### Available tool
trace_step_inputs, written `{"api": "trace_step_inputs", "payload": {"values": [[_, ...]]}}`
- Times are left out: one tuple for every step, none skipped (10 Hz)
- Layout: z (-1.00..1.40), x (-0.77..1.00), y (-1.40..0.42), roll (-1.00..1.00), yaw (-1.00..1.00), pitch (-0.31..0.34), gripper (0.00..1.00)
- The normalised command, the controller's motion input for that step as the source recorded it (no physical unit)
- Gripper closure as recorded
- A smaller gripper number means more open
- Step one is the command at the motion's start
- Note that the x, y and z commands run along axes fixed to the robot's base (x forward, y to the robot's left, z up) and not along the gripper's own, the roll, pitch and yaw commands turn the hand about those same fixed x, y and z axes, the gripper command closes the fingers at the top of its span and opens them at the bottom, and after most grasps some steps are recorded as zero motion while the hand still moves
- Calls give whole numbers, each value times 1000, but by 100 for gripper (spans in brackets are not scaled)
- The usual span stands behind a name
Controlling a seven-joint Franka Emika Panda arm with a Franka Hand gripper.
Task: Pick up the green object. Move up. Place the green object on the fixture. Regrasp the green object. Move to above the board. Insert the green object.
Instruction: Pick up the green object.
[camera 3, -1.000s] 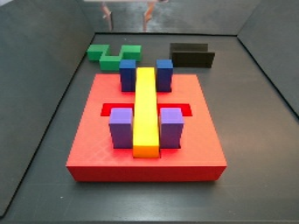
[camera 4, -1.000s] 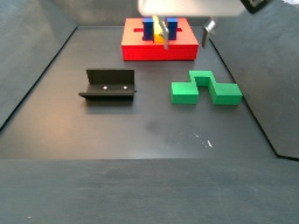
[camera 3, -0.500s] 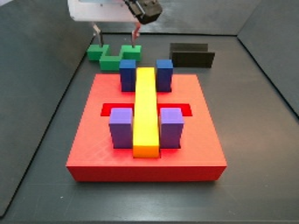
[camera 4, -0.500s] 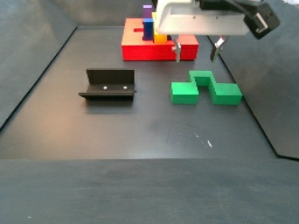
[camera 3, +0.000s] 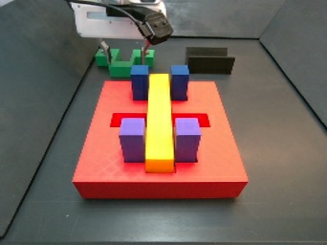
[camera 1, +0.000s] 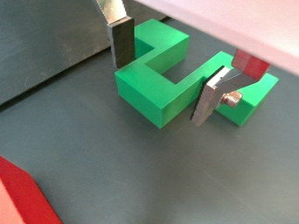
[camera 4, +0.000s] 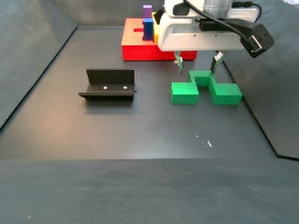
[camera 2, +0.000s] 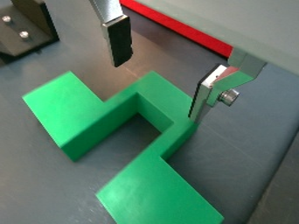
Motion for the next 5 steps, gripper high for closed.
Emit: {"api": "trace_step_inputs", "payload": {"values": [[-166, -260, 0, 84, -49, 0, 0], [-151, -240, 0, 76, -37, 0, 0], [-166, -231, 0, 70, -37, 0, 0], [-189, -34, 0, 71, 0, 0, 0], [-231, 0, 0, 83, 0, 0, 0]]}}
